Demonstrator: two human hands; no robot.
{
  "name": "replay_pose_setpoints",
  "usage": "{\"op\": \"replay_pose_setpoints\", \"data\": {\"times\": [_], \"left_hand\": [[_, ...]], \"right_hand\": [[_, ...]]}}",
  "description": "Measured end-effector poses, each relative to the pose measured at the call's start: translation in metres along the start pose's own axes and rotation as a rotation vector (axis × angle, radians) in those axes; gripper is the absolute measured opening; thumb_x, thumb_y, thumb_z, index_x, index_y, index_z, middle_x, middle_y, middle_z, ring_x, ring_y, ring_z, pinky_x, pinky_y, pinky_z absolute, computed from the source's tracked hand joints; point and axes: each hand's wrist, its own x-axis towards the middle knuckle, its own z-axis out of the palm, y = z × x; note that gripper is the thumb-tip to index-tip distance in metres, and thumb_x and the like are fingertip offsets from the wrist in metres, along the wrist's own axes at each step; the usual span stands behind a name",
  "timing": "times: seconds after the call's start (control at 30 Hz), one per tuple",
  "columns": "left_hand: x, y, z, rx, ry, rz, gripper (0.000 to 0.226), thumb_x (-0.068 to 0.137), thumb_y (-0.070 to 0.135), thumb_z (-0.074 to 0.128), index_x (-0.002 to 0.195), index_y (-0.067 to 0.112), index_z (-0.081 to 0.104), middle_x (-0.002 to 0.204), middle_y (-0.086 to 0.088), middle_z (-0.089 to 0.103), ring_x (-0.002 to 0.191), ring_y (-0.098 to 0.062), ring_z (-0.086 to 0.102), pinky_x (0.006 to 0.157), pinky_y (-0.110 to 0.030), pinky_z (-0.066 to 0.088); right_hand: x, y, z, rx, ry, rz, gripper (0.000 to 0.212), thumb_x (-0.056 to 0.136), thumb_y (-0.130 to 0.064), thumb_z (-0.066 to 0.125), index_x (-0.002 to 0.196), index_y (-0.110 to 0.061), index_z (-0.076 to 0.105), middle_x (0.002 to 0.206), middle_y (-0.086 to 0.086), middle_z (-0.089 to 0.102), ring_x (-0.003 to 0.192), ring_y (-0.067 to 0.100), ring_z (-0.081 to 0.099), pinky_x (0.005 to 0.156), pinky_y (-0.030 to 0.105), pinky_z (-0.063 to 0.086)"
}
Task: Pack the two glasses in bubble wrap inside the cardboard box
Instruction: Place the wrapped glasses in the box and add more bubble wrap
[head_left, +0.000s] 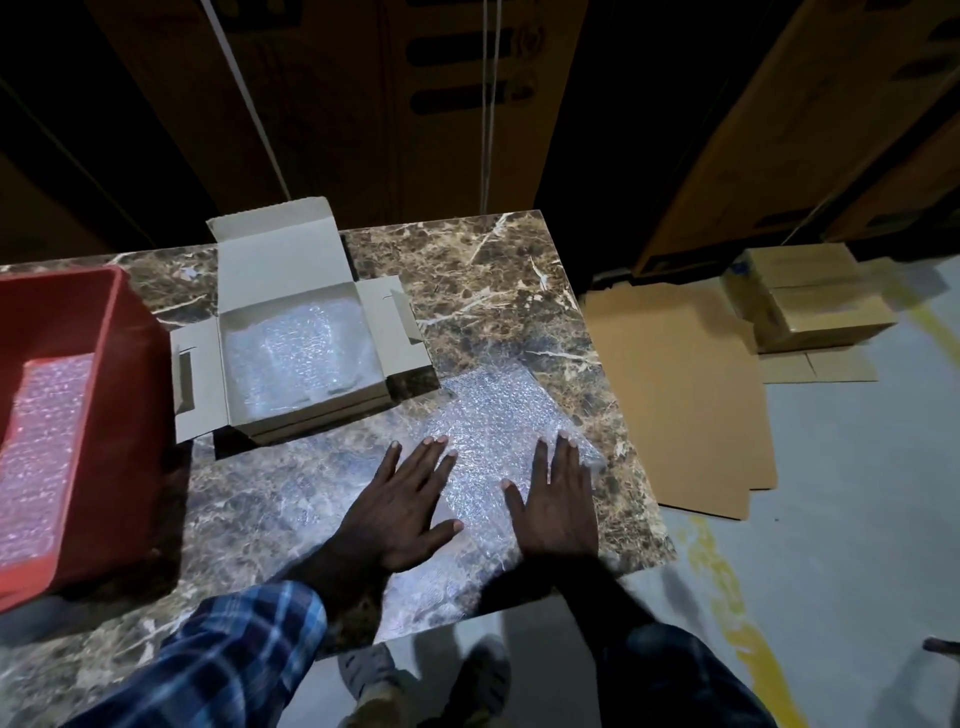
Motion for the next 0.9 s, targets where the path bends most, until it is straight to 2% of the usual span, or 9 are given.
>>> {"op": "replay_pose_setpoints", "data": {"times": [0.1, 0.2, 0.37, 0.43, 0.53, 0.6, 0.67, 0.8, 0.9], "left_hand": [[0.000, -0.005, -0.005, -0.012, 0.017, 0.022, 0.087, 0.094, 0.066, 0.033, 0.160, 0.014, 0.012, 0.167, -0.006, 0.004, 0.155, -0.019, -0.002, 0.123, -0.047, -0.006], [0.000, -0.007, -0.010, -0.003, 0.011, 0.026, 0.085, 0.091, 0.057, 0.041, 0.160, 0.013, 0.017, 0.167, -0.008, 0.011, 0.155, -0.022, 0.006, 0.122, -0.046, -0.009], [-0.006, -0.007, -0.020, -0.047, 0.153, -0.015, 0.069, 0.088, 0.043, 0.046, 0.148, 0.010, 0.045, 0.155, -0.013, 0.041, 0.146, -0.029, 0.035, 0.121, -0.043, 0.011], [-0.012, 0.002, -0.021, -0.232, 0.343, -0.223, 0.052, 0.093, 0.037, 0.049, 0.136, 0.010, 0.057, 0.140, -0.008, 0.059, 0.132, -0.023, 0.050, 0.113, -0.032, 0.029], [-0.016, 0.025, -0.038, -0.564, 0.447, -0.735, 0.041, 0.095, 0.052, 0.058, 0.122, 0.021, 0.066, 0.113, 0.004, 0.073, 0.096, -0.012, 0.068, 0.086, -0.019, 0.042], [-0.009, 0.024, -0.046, -0.991, 0.416, -0.994, 0.040, 0.088, 0.052, 0.070, 0.094, 0.012, 0.073, 0.082, -0.004, 0.075, 0.077, -0.016, 0.069, 0.071, -0.024, 0.046], [-0.007, 0.011, -0.049, -1.254, 0.395, -1.088, 0.039, 0.081, 0.046, 0.078, 0.080, 0.007, 0.073, 0.074, -0.009, 0.072, 0.073, -0.021, 0.068, 0.066, -0.030, 0.051], [-0.023, -0.027, -0.048, -1.066, 0.308, -0.975, 0.012, 0.083, 0.030, 0.072, 0.081, 0.018, 0.075, 0.084, -0.006, 0.074, 0.084, -0.024, 0.069, 0.069, -0.031, 0.047], [-0.047, -0.055, -0.047, -1.117, 0.304, -0.805, 0.010, 0.088, 0.020, 0.073, 0.079, 0.021, 0.075, 0.084, -0.004, 0.074, 0.079, -0.016, 0.065, 0.070, -0.029, 0.049]], "right_hand": [[-0.011, -0.008, -0.004, 0.057, -0.001, -0.250, 0.078, 0.095, -0.066, 0.036, 0.148, -0.010, 0.045, 0.160, 0.018, 0.031, 0.145, 0.035, 0.034, 0.120, 0.049, 0.023], [-0.027, -0.012, 0.013, 0.085, 0.055, -0.498, 0.068, 0.082, -0.057, 0.060, 0.129, -0.007, 0.063, 0.148, 0.019, 0.050, 0.129, 0.036, 0.052, 0.110, 0.049, 0.041], [-0.025, -0.029, 0.011, 0.121, 0.274, -0.482, 0.020, 0.086, -0.017, 0.052, 0.090, -0.005, 0.068, 0.105, 0.014, 0.069, 0.092, 0.035, 0.067, 0.085, 0.039, 0.055], [-0.023, -0.045, -0.004, 0.190, 0.289, -0.397, 0.020, 0.086, -0.018, 0.047, 0.087, -0.009, 0.065, 0.086, 0.007, 0.066, 0.080, 0.029, 0.064, 0.074, 0.035, 0.055], [-0.026, -0.075, -0.020, 0.345, 0.293, -0.295, 0.024, 0.090, -0.020, 0.046, 0.094, -0.008, 0.067, 0.086, 0.008, 0.068, 0.082, 0.026, 0.063, 0.073, 0.033, 0.055], [-0.032, -0.094, -0.021, 0.421, 0.237, -0.366, 0.023, 0.093, -0.019, 0.049, 0.099, -0.008, 0.068, 0.092, 0.007, 0.069, 0.087, 0.023, 0.062, 0.078, 0.033, 0.054], [-0.037, -0.107, -0.019, 0.503, 0.119, -0.422, 0.019, 0.095, -0.022, 0.052, 0.097, -0.010, 0.067, 0.093, 0.005, 0.068, 0.091, 0.023, 0.060, 0.083, 0.037, 0.052], [-0.031, -0.115, -0.009, 0.533, 0.231, -0.107, 0.025, 0.088, -0.025, 0.051, 0.100, -0.011, 0.068, 0.103, 0.007, 0.068, 0.099, 0.028, 0.061, 0.088, 0.040, 0.050], [-0.014, -0.113, -0.007, 0.518, 0.143, 0.251, 0.058, 0.079, -0.027, 0.071, 0.130, -0.005, 0.055, 0.125, 0.016, 0.055, 0.118, 0.036, 0.049, 0.104, 0.049, 0.041]]}}
